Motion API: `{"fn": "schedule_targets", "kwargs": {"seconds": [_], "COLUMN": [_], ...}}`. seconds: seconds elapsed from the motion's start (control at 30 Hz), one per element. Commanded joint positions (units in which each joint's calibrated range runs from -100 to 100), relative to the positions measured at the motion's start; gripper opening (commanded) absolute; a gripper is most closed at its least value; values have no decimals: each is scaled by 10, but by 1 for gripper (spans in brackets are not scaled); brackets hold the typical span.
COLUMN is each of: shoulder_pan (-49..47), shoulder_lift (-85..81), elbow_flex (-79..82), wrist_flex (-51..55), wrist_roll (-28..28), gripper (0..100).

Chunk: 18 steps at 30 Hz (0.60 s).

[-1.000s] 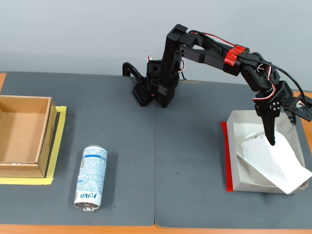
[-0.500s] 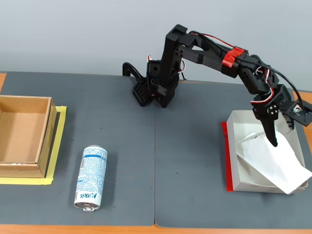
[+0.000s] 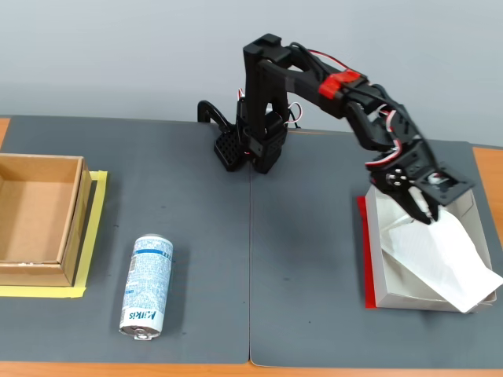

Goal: Pick the sandwich and put it in the gray box

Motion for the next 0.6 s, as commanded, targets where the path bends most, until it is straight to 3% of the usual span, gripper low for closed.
{"fn": "schedule_targets", "kwargs": {"seconds": [0.0, 0.57], "shoulder_pan": [38, 259], "shoulder_lift": [-81, -398], "elbow_flex": [44, 379], "wrist_flex": [-1, -1], "wrist_roll": [5, 71], "gripper": [2, 2]}}
